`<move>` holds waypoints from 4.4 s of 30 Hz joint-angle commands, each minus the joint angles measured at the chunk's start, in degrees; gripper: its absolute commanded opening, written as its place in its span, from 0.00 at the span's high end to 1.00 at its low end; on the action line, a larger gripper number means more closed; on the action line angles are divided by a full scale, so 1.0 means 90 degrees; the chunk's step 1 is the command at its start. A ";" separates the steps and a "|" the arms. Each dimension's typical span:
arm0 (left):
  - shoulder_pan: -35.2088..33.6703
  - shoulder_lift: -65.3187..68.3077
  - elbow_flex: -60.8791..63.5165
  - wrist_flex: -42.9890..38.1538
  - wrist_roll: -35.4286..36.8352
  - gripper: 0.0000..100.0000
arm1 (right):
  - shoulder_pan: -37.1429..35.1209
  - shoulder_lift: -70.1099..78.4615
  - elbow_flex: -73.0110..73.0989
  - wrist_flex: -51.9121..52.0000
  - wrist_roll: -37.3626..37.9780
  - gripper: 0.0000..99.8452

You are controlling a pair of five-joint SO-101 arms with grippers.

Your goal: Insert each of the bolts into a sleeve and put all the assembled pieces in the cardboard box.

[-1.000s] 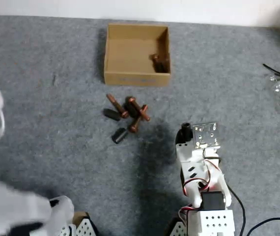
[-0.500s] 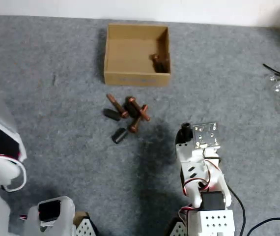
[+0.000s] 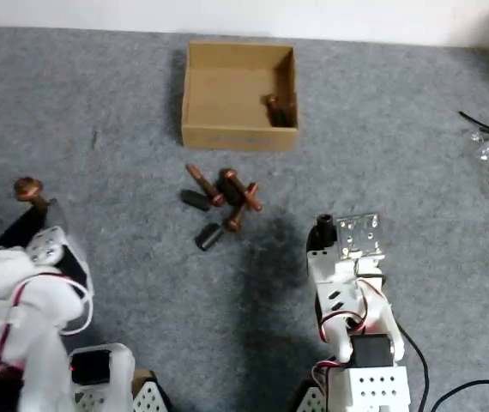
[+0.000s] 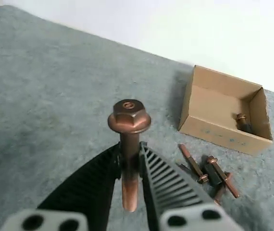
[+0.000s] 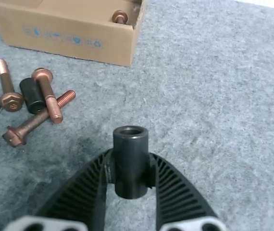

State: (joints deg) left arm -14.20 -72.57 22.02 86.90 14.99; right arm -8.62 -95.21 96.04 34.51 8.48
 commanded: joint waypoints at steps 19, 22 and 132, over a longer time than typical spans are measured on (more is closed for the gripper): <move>0.3170 -0.3463 0.7956 -0.7726 -0.0039 1.00 | -0.0073 -0.0142 0.0532 -0.0210 0.0088 1.00; 0.3306 -0.3609 0.8357 -0.8674 -0.0039 1.00 | -0.0181 -0.0142 0.0532 -0.0190 0.0088 1.00; 0.3336 -0.3541 0.7692 -0.6759 0.0928 1.00 | -0.2027 -0.0151 0.0737 -0.2437 0.0762 1.00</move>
State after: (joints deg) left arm 14.90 -103.78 91.91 25.98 29.76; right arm -28.22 -95.56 96.04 14.99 14.90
